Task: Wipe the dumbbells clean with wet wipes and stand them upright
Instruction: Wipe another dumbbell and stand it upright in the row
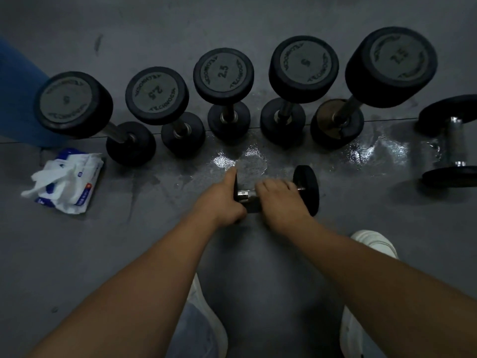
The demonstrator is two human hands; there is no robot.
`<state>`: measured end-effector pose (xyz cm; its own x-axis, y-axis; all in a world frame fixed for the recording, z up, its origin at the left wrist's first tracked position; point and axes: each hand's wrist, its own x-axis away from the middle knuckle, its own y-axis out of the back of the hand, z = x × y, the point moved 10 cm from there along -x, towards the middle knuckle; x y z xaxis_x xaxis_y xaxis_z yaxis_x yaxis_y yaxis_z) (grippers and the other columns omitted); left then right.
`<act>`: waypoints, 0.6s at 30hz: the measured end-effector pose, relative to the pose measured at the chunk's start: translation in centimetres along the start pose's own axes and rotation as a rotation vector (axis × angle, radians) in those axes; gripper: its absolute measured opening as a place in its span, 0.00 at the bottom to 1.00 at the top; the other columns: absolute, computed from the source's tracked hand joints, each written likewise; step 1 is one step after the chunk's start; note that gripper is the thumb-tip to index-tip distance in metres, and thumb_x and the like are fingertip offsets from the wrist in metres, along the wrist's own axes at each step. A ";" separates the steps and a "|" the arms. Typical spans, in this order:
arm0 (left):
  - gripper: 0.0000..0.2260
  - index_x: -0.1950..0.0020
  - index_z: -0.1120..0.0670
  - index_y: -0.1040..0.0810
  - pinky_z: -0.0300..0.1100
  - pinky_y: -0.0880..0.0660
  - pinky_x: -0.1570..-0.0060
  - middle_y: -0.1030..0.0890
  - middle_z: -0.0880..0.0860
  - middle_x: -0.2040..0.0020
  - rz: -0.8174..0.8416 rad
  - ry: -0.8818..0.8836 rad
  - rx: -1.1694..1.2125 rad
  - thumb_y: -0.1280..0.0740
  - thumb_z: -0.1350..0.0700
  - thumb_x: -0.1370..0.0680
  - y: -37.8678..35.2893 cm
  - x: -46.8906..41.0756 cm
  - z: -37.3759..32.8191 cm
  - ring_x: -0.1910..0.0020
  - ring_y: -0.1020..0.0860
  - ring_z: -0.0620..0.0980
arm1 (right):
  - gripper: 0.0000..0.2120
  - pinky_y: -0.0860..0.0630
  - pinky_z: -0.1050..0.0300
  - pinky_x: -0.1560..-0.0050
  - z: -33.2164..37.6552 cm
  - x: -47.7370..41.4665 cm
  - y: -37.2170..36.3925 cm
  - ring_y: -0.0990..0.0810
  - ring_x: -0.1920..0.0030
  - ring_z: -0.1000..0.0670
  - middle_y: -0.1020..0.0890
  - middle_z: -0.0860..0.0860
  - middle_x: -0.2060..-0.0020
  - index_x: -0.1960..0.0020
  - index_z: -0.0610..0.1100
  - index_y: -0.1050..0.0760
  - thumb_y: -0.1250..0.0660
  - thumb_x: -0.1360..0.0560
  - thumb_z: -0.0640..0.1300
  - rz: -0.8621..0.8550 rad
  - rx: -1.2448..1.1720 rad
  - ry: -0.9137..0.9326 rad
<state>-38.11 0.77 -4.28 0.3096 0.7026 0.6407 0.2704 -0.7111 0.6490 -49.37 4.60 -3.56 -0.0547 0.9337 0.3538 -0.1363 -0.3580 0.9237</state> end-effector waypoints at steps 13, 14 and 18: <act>0.51 0.20 0.43 0.61 0.48 0.24 0.44 0.22 0.59 0.37 0.028 -0.078 0.149 0.27 0.59 0.30 -1.4 1.3 -0.2 0.44 0.21 0.59 | 0.15 0.35 0.50 0.34 1.5 2.1 -0.1 0.29 0.34 0.41 0.25 0.42 0.39 0.39 0.42 0.28 0.43 0.25 0.37 -0.130 -0.231 -0.047; 0.50 0.21 0.42 0.61 0.47 0.23 0.47 0.21 0.59 0.40 0.018 -0.066 0.131 0.28 0.60 0.29 -1.4 1.5 0.1 0.47 0.20 0.60 | 0.13 0.33 0.52 0.38 0.8 2.4 0.0 0.27 0.37 0.42 0.23 0.44 0.42 0.42 0.44 0.27 0.43 0.24 0.38 -0.138 -0.273 -0.031; 0.47 0.20 0.41 0.58 0.46 0.24 0.50 0.20 0.60 0.42 -0.071 -0.020 0.096 0.30 0.57 0.28 -0.7 1.4 0.1 0.46 0.20 0.61 | 0.07 0.33 0.55 0.49 -2.0 1.6 0.8 0.24 0.50 0.45 0.20 0.47 0.52 0.50 0.45 0.24 0.39 0.25 0.38 -0.193 -0.263 -0.224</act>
<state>-37.73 2.22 -3.88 0.3043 0.7512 0.5858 0.3780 -0.6597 0.6496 -51.54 5.83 -2.56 0.2103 0.9507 0.2279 -0.3738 -0.1372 0.9173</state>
